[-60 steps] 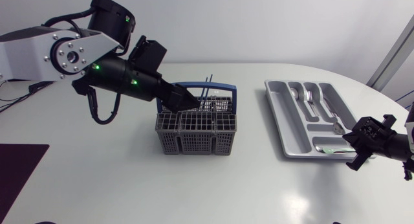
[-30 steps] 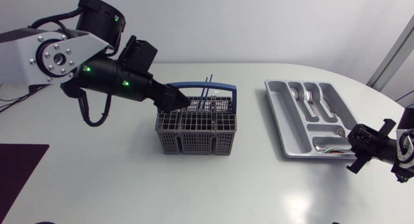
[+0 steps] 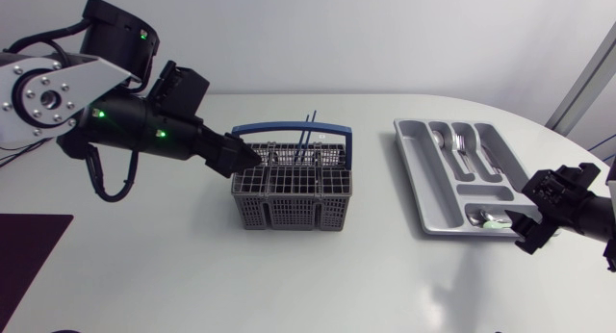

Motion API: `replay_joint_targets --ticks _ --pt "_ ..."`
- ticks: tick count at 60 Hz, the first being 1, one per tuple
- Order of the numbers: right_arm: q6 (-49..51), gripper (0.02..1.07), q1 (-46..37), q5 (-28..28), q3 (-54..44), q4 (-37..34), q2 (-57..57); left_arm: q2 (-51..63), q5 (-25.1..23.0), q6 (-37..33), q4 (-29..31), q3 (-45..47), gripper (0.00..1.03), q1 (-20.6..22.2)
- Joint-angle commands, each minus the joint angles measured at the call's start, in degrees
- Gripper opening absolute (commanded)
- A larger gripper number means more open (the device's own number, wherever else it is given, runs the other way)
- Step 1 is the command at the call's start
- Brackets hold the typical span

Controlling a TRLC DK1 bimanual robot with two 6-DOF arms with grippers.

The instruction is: Unload the cutlery basket into the drawer organizer.

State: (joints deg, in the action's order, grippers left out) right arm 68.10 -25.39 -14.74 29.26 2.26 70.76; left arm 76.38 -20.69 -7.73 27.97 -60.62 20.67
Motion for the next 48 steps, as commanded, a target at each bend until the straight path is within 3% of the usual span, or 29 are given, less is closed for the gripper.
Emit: replay_joint_targets --ticks 1,11,24,31,41,45,48 --pt "-6.8 0.94 4.3 -0.5 3.0 -3.8 -2.6 -1.6 0.3 -1.3 0.6 3.2 0.92 -0.6" --pt "-19.0 0.94 14.8 -1.9 8.3 -10.7 -1.9 -2.4 0.4 -2.2 0.2 6.6 0.92 -2.1" --pt "-30.9 0.92 28.3 -1.8 14.8 -11.7 4.7 -2.5 1.9 -4.1 -0.4 11.2 0.89 -2.7" --pt "-34.8 0.72 32.5 -2.2 19.6 -11.5 11.0 -2.5 2.1 -4.4 -1.7 13.8 0.75 -2.6" --pt "-40.4 0.15 35.0 -7.4 27.2 -11.9 18.3 -2.9 3.4 -5.3 -2.7 16.3 0.35 -2.0" --pt "-42.0 0.08 35.8 -9.8 29.5 -12.5 20.4 -2.9 3.4 -5.5 -3.4 17.2 0.15 -1.7" --pt "-42.9 0.07 36.5 -10.6 31.3 -13.2 22.0 -2.6 3.5 -5.5 -4.2 18.2 0.11 -1.2"
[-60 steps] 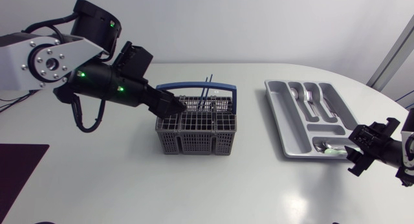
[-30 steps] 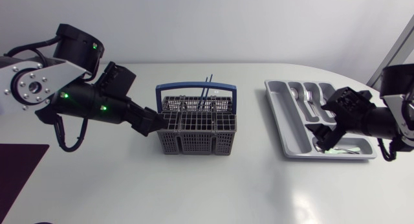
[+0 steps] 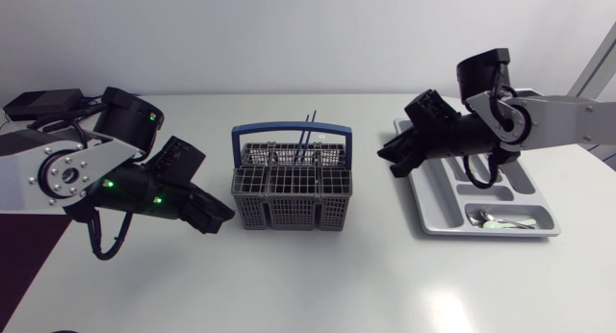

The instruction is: Unload the cutlery basket into the drawer organizer.

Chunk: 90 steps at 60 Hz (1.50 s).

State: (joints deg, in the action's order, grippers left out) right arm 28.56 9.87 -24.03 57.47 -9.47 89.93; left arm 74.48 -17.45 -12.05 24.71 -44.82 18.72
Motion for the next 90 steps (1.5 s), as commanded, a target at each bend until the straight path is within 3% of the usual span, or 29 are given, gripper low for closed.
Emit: replay_joint_targets --ticks 1,10,20,33,56,70,90 --pt "-3.9 0.07 1.6 -1.5 4.0 -1.8 3.6 -0.6 0.3 -1.2 -1.2 2.6 0.11 1.1" --pt "-7.0 0.07 3.3 -5.5 10.9 -4.4 8.7 0.8 2.0 -1.0 -3.4 4.4 0.09 4.0" --pt "-8.8 0.07 4.0 -10.0 16.4 -7.8 12.2 2.9 3.2 -1.0 -5.9 3.9 0.09 4.3" --pt "-6.9 0.07 5.2 -14.6 14.5 -11.8 9.8 8.5 6.8 -2.0 -10.2 0.9 0.09 3.9" --pt "-4.5 0.07 9.9 -14.7 4.4 -15.7 0.2 19.7 7.3 -6.4 -13.2 -10.3 0.09 -2.9" --pt "-5.4 0.07 15.2 -13.7 -1.0 -16.5 -4.1 25.5 7.2 -5.8 -13.9 -16.8 0.09 -2.2" --pt "-8.3 0.07 23.1 -10.2 -0.9 -16.5 -5.6 33.5 8.0 -4.5 -13.8 -26.6 0.09 0.9"
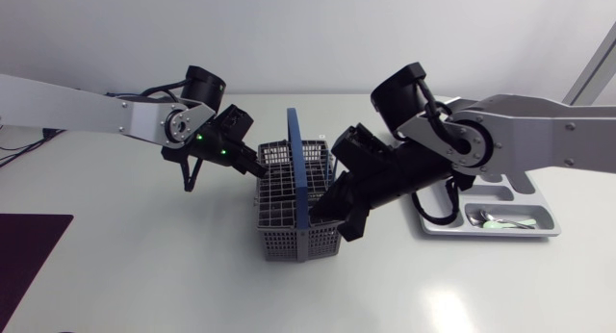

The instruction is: Unload the cutlery basket into the drawer organizer.

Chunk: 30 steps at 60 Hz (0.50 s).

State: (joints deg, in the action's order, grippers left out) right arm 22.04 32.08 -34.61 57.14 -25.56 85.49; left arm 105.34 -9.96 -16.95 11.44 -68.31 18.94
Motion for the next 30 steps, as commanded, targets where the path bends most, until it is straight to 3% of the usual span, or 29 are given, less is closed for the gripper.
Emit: replay_joint_targets --ticks 1,7,14,21,30 --pt "-1.7 0.07 0.8 0.4 -0.5 -0.4 -1.5 2.8 0.5 0.4 -0.5 -3.5 0.09 0.7" --pt "-1.7 0.09 -0.5 1.3 -0.9 -0.3 -4.9 2.9 0.5 0.4 -0.1 -4.2 0.09 0.1" --pt "0.6 0.43 -5.2 1.9 -3.6 0.5 -10.9 -1.6 0.4 0.3 0.0 -0.9 0.10 -0.8" --pt "4.6 0.65 -9.5 2.8 -7.0 2.7 -14.2 -8.0 -1.2 -0.4 0.0 3.5 0.10 -1.2" --pt "8.5 0.71 -13.7 2.8 -10.9 8.7 -12.5 -17.8 -2.2 -1.2 0.4 9.6 0.10 -0.3"
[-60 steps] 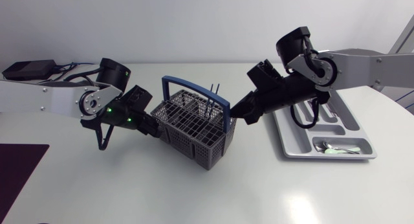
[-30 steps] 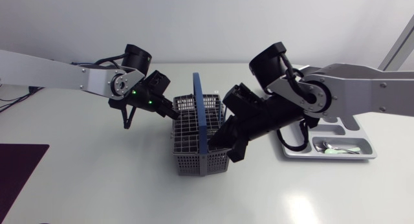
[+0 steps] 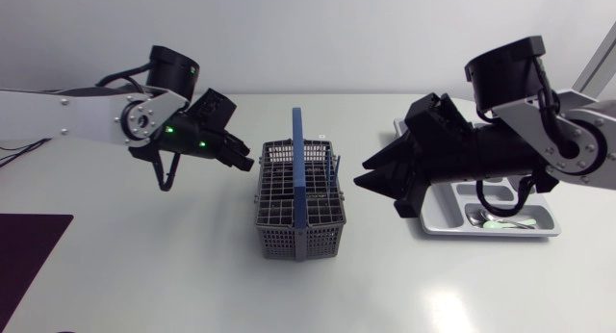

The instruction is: Unload the cutlery basket into the drawer organizer.

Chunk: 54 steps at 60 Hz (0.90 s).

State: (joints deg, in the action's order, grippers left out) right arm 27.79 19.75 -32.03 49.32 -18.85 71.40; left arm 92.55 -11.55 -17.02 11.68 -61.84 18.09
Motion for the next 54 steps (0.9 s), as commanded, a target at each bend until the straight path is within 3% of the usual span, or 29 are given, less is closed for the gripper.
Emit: replay_joint_targets --ticks 1,12,28,42,54 --pt "3.2 0.71 -1.6 0.1 -3.4 2.5 1.8 -6.4 -0.7 -1.1 0.4 3.8 0.10 0.6" --pt "3.9 0.71 -1.2 0.6 -6.2 9.7 3.8 -15.6 -1.4 -1.1 2.1 7.9 0.10 2.7" --pt "3.5 0.70 3.3 5.8 -5.2 16.1 9.0 -24.2 -1.5 -1.0 2.5 12.8 0.10 7.1" --pt "3.1 0.47 6.2 9.4 -1.9 17.7 12.9 -27.1 -1.5 -0.7 2.6 14.7 0.10 9.4" --pt "2.4 0.46 6.4 10.0 0.5 17.8 15.0 -29.0 -1.5 -0.7 2.5 16.5 0.10 10.1"
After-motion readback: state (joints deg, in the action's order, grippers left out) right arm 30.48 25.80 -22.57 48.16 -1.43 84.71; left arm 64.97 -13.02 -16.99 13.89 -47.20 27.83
